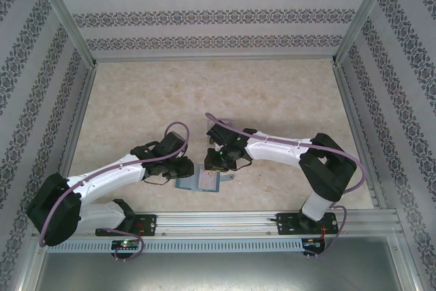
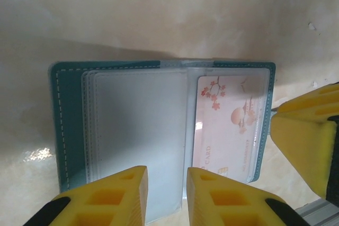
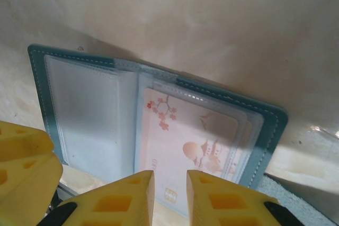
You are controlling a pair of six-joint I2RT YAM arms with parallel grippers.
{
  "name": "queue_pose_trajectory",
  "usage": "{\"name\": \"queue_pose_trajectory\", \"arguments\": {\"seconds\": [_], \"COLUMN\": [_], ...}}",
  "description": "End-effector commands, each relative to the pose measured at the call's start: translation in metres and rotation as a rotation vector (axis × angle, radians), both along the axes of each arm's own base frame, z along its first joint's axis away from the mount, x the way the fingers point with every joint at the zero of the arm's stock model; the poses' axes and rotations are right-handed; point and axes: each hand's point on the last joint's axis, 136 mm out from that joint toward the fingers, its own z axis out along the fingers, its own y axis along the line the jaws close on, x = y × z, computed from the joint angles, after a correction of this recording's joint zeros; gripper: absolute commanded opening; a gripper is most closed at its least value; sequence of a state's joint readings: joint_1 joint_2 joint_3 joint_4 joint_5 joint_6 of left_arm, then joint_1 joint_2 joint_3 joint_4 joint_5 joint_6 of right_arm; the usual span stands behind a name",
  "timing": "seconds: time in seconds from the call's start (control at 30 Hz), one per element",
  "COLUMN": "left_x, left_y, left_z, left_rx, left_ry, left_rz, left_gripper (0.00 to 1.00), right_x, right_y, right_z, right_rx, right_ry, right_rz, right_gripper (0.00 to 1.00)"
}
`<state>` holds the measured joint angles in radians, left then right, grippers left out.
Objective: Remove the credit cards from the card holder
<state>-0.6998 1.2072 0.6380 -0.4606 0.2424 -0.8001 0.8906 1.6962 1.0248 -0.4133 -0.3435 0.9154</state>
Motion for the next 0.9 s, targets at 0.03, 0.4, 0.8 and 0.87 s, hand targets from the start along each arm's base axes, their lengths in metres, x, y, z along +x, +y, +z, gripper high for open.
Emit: {"name": "queue_pose_trajectory", "arguments": {"seconds": [0.03,0.4,0.8,0.87], "left_x": [-0.001,-0.006,-0.003,-0.001], "left_y": [0.003,0.006,-0.003,-0.008], "left_z": [-0.004,-0.018,0.004,0.011], "left_rx": [-0.003,0.005,-0.059,-0.085], "left_ry": [0.009,0.049,0.033,0.024], "left_rz": [-0.002,0.001,0.004,0.005], "left_gripper": [0.27,0.26,0.25,0.25], "right_x": [-0.002,-0.001,-0.002,-0.004], "right_y": [0.013,0.017,0.008,0.005], "right_z": [0.002,-0.004,-0.007,-0.006], "right_rx": [0.017,0.012,-0.025,-0.026], "right_ry": [0.01,0.008,-0.011,-0.014], "right_rz": [0.014,0.031,0.019,0.013], "right_gripper": [0.25,0.25,0.24,0.24]}}
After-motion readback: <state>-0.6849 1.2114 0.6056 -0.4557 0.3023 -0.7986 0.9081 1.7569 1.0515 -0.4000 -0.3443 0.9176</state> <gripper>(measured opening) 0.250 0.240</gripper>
